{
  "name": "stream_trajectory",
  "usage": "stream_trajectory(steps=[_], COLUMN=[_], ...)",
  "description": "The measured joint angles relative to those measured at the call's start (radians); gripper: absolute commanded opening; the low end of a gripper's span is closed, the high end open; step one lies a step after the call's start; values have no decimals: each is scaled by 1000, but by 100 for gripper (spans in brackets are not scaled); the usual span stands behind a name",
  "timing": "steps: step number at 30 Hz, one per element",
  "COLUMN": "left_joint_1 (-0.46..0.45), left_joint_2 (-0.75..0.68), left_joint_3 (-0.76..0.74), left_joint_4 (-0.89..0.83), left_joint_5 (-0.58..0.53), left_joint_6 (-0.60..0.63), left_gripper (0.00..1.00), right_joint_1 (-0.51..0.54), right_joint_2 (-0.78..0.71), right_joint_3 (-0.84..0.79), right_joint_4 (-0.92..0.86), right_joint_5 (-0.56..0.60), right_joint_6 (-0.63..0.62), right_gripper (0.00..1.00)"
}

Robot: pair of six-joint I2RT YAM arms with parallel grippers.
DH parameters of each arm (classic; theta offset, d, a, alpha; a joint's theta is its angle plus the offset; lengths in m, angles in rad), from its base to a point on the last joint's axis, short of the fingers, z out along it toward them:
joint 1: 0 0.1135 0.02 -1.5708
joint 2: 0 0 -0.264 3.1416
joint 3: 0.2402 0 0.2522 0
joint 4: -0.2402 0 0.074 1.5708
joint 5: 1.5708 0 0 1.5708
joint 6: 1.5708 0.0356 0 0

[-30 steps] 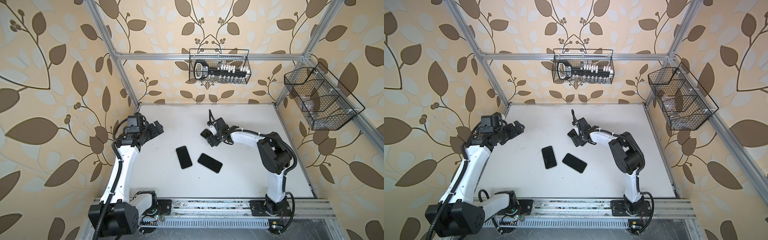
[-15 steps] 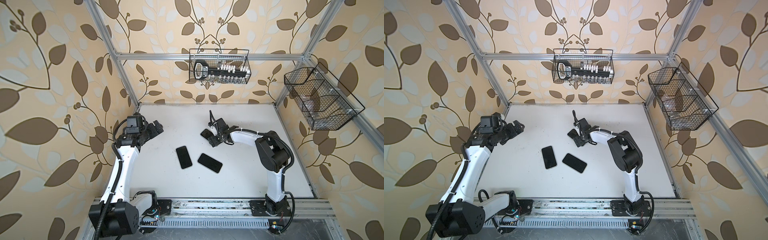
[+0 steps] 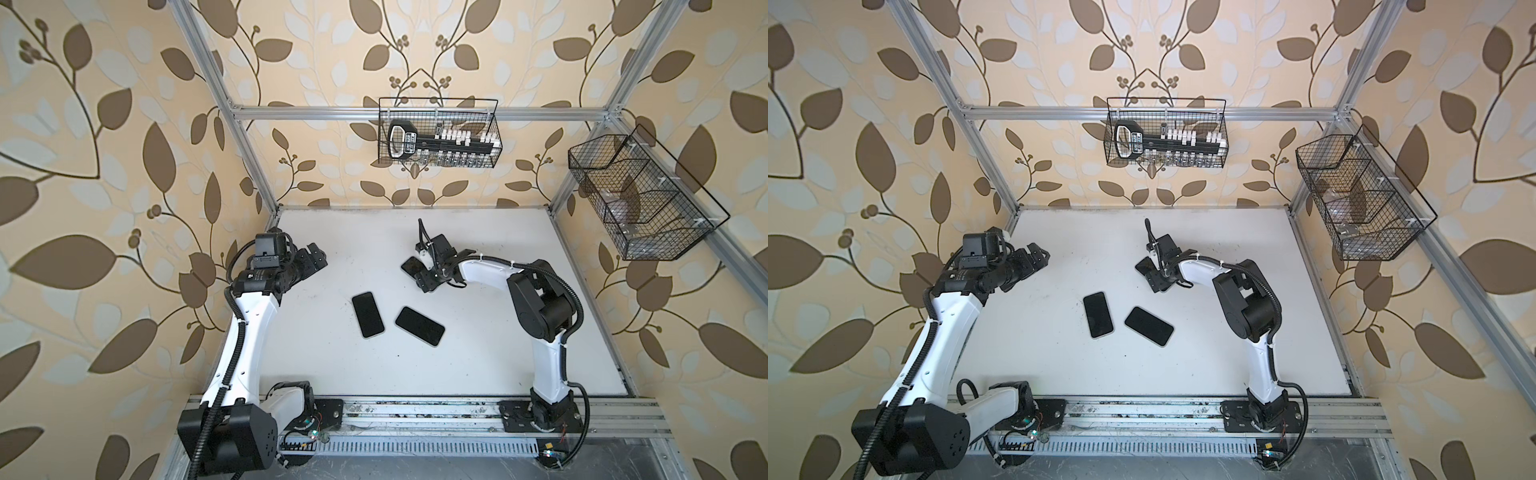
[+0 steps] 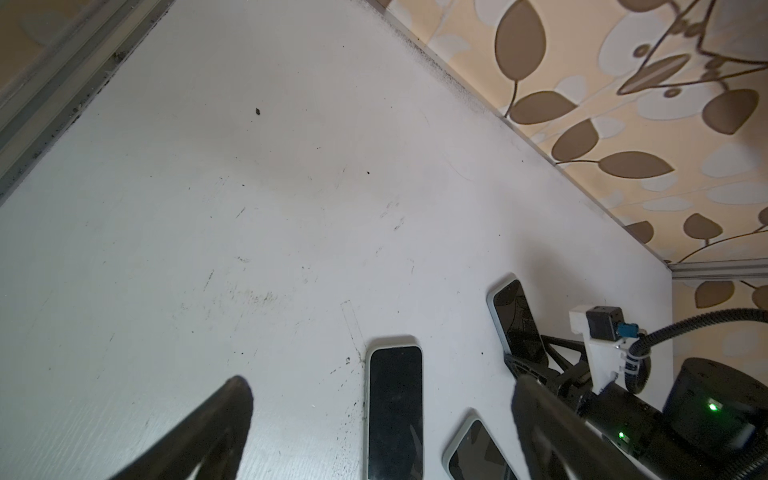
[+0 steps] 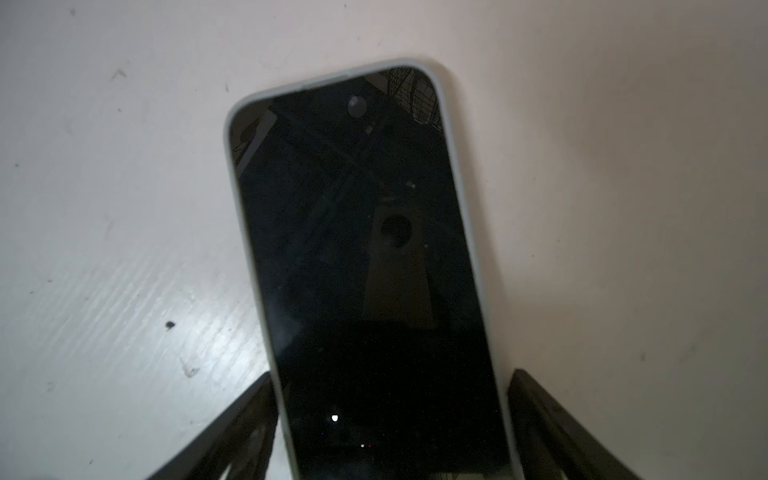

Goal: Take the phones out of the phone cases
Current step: 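Close the right gripper on the cased phone's near end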

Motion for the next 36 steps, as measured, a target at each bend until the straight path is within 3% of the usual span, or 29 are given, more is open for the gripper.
stream_trajectory(steps=[12,21,31,36], left_joint_1=[0,0,0,-1], left_joint_2=[0,-1,-1,-3], left_joint_3=[0,0,0,0], left_joint_4=[-1,-2,-16,-39], left_joint_5=[0,0,-1,-1], left_joint_6=[0,0,-23,-46], left_gripper=[99,99,99,99], right_joint_1=[-2,-2,3,8], right_joint_2=[15,31,31,31], right_joint_3=[20,45,44,43], right_joint_4=[-2,-10,-9,-6], right_joint_5=[3,0,3,8], right_joint_6=[-9,-23,-23,-22], right_gripper=[91,85,86,80])
